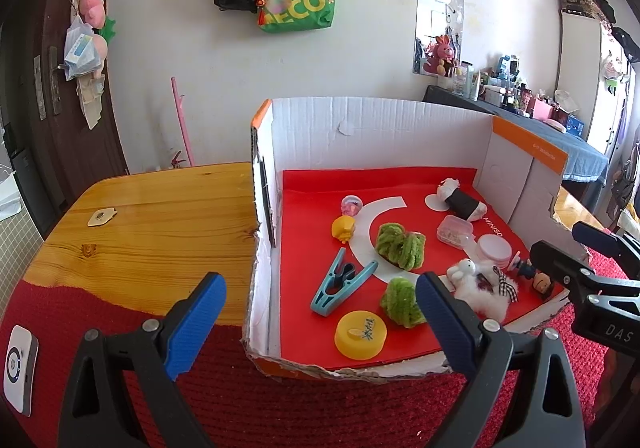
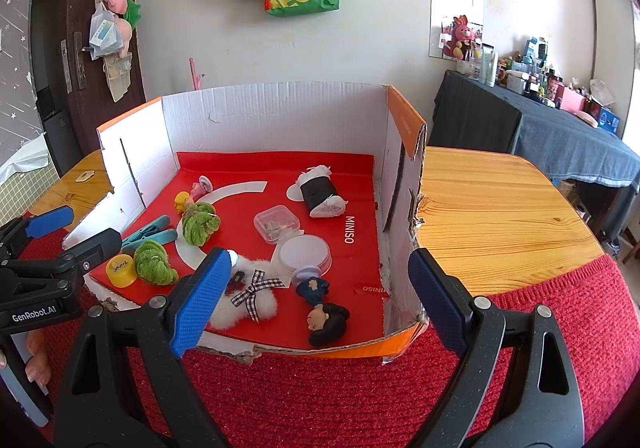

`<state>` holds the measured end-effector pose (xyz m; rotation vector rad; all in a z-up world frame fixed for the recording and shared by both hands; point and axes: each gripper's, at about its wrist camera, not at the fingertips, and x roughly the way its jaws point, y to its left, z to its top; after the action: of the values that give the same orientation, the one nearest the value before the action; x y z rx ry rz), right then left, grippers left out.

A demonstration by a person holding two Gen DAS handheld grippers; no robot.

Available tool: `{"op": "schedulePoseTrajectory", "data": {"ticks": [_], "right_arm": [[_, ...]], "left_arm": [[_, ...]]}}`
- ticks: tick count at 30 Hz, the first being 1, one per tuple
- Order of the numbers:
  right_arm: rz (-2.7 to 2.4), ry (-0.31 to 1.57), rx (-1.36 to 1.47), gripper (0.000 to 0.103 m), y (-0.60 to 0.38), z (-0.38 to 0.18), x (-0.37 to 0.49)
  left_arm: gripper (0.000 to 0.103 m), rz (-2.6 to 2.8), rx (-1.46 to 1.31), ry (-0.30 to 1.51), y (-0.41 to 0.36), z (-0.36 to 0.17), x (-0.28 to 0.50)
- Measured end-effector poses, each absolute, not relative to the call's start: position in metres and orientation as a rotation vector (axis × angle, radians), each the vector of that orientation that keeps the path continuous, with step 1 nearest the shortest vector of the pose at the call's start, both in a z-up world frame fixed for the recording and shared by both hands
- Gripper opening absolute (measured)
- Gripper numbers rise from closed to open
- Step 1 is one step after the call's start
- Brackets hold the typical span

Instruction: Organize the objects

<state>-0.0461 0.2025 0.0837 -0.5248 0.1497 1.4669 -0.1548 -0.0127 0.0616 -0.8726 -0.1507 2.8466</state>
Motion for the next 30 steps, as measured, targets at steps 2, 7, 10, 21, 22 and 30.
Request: {"op": "schedulePoseTrajectory", "data": {"ticks": [2,7,10,21,22,30], "right_arm": [[1.467,0.149,-0.525,0.091,0.2027,0.0835,-0.0461],[1.468,0.149,-0.526,0.091,0.2027,0.0834,-0.0462],[1.468,0.147,-0.526,0.091,0.2026,0.0834,-0.0464],[1.470,0.144,-0.527,0.091,0.2024,0.0835,-0.0466],[1.470,0.143,-0.527,0.091,0.2025,0.0834,-0.0466],[1.471,0.142,-0.528,0.092,0.2025,0.0833,-0.0467]], "left_arm": [[0.097,2.842,-0.870,-0.151,-0.0127,0.0616,-0.1547],[0.097,2.836,-0.866,-0.152,-0.0119,0.0617,-0.1550],[0.097,2.834,-0.865,-0.151,-0.0120,0.0617,-0.1550],[0.097,2.824,-0.858,-0.153,-0.0120,0.0617,-0.1550],[0.097,2.824,-0.858,-0.153,-0.0120,0.0617,-0.1549],[0.097,2.816,-0.852,-0.154,-0.0121,0.0617,-0.1549]]}}
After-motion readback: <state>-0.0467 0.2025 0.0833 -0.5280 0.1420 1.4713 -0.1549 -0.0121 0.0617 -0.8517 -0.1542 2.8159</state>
